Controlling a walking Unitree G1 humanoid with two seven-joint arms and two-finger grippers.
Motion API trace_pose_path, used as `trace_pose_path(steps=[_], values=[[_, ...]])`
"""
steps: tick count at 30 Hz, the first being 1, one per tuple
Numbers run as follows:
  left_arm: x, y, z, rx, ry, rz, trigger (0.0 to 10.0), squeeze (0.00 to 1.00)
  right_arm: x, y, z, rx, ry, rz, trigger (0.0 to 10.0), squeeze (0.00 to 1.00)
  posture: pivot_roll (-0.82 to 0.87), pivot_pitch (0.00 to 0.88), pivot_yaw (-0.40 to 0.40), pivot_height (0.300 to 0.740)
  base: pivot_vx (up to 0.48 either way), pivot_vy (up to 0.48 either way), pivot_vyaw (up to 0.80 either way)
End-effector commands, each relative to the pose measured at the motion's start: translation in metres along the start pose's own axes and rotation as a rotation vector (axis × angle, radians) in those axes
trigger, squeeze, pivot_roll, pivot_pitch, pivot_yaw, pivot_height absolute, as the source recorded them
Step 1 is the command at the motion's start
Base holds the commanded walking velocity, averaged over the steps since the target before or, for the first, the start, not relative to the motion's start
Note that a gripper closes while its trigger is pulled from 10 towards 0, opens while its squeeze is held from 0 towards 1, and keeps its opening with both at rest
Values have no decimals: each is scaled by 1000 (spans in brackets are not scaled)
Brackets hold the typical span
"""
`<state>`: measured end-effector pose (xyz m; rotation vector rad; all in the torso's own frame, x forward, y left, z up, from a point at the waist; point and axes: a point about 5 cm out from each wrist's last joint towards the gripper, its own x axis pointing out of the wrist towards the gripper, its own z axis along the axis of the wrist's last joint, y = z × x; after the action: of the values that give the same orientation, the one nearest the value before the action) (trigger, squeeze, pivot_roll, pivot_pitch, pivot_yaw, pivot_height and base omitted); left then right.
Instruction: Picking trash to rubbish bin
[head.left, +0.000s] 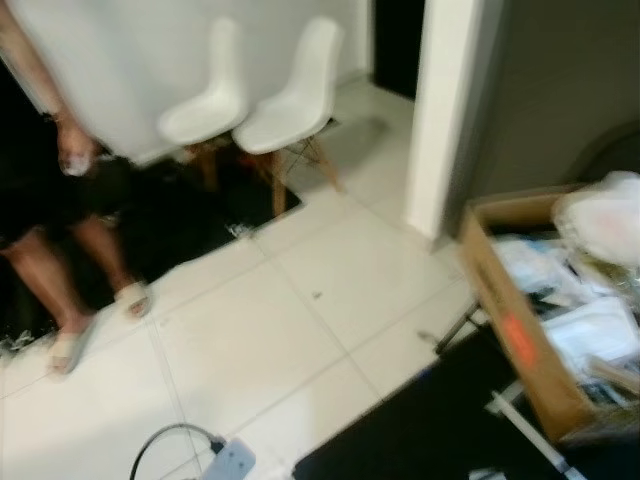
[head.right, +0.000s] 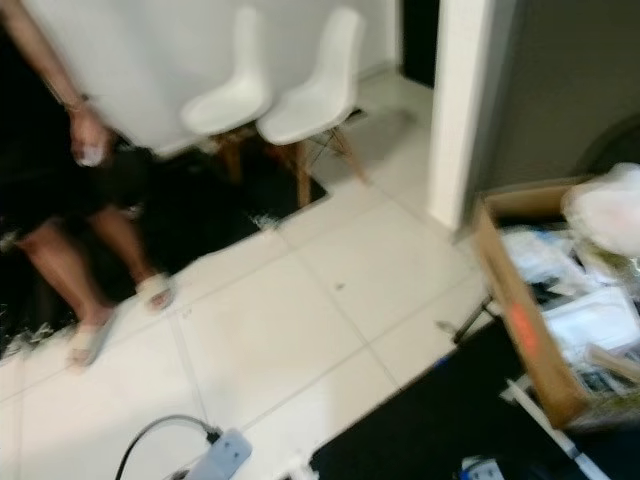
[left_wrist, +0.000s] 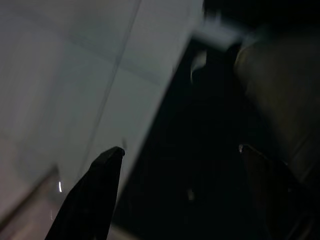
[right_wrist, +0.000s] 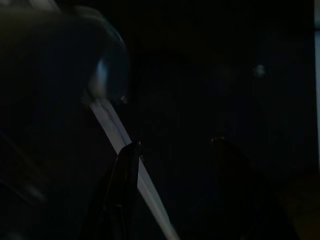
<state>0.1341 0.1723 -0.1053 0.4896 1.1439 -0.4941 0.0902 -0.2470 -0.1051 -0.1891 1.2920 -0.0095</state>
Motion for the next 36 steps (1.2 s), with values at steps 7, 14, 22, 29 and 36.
trace_pose_path(steps=[7, 14, 22, 29, 36], values=[[-1, 2, -3, 13, 7, 1, 10000, 0, 0, 5, -4, -15, 16, 13, 10000, 0, -91, 2, 87, 740, 0, 0, 769], [-1, 2, -2, 9, 7, 0, 10000, 0, 0, 4, -3, -19, 15, 10, 10000, 0, -91, 6, 91, 740, 0, 0, 769], [-1, 1, -3, 3, 10, -5, 10000, 0, 0, 4, -4, -19, 17, 11, 10000, 0, -91, 12, 92, 740, 0, 0, 769], [-1, 1, -4, -5, 11, -5, 10000, 0, 0, 2, -4, -22, 19, 10, 10000, 0, -91, 12, 92, 740, 0, 0, 769], [-1, 0, -4, -9, 12, -9, 10000, 0, 0, 1, -3, -27, 14, 11, 10000, 0, -91, 15, 88, 740, 0, 0, 769]])
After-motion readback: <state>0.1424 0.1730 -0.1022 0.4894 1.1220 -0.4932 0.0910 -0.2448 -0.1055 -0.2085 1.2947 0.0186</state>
